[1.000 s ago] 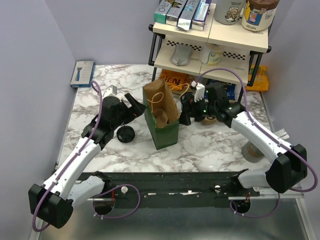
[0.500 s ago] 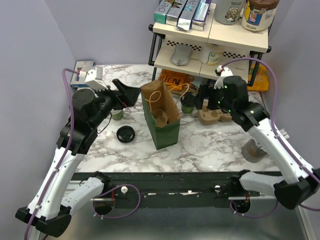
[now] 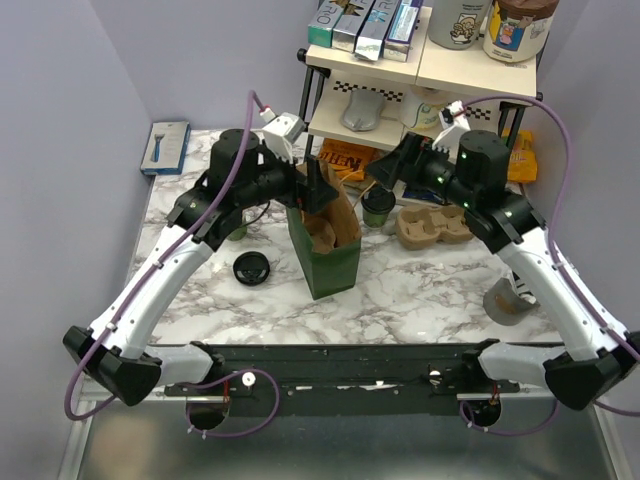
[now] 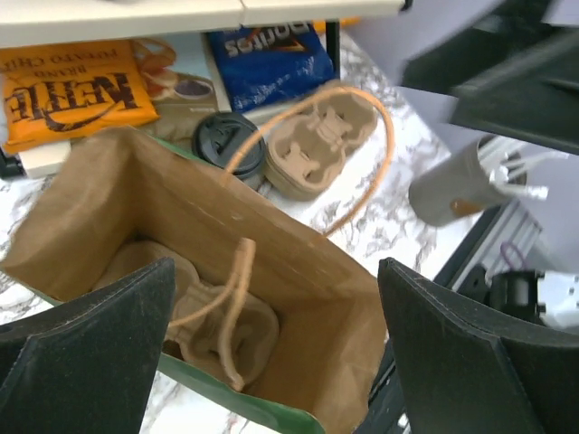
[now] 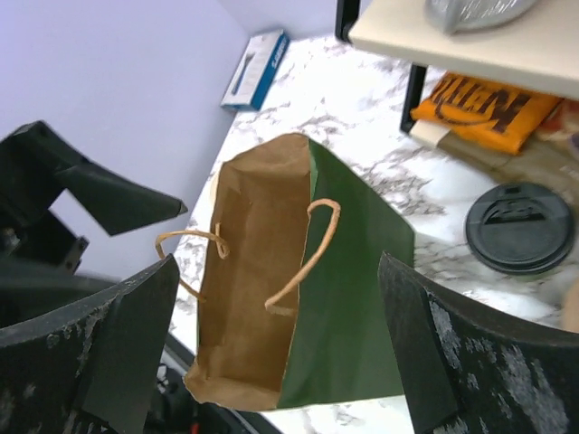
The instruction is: Pack the takeout coffee
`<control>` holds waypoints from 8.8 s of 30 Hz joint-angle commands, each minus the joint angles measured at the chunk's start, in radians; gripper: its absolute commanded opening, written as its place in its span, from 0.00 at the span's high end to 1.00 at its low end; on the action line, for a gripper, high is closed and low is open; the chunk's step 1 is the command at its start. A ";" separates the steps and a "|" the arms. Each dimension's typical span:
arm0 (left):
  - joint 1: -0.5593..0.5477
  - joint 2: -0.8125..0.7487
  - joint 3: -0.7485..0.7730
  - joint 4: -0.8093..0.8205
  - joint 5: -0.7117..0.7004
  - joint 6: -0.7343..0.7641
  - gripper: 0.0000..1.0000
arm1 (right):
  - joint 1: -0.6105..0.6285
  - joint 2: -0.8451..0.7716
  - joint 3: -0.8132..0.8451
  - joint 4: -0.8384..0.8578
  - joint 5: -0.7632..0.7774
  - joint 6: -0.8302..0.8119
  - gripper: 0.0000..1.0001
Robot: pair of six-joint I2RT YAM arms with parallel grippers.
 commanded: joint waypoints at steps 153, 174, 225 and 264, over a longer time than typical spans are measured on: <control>0.210 -0.204 -0.303 -0.045 -0.236 -0.368 1.00 | 0.092 0.804 0.366 -0.322 0.585 0.028 0.59; 0.210 -0.212 -0.308 -0.036 -0.235 -0.377 1.00 | 0.104 0.835 0.395 -0.393 0.664 0.011 0.87; 0.210 -0.212 -0.311 -0.034 -0.255 -0.379 1.00 | 0.233 0.289 -0.086 -0.261 0.433 -0.239 0.67; 0.209 -0.196 -0.329 -0.010 -0.201 -0.390 1.00 | 0.161 -0.253 -0.913 0.232 0.341 0.012 0.43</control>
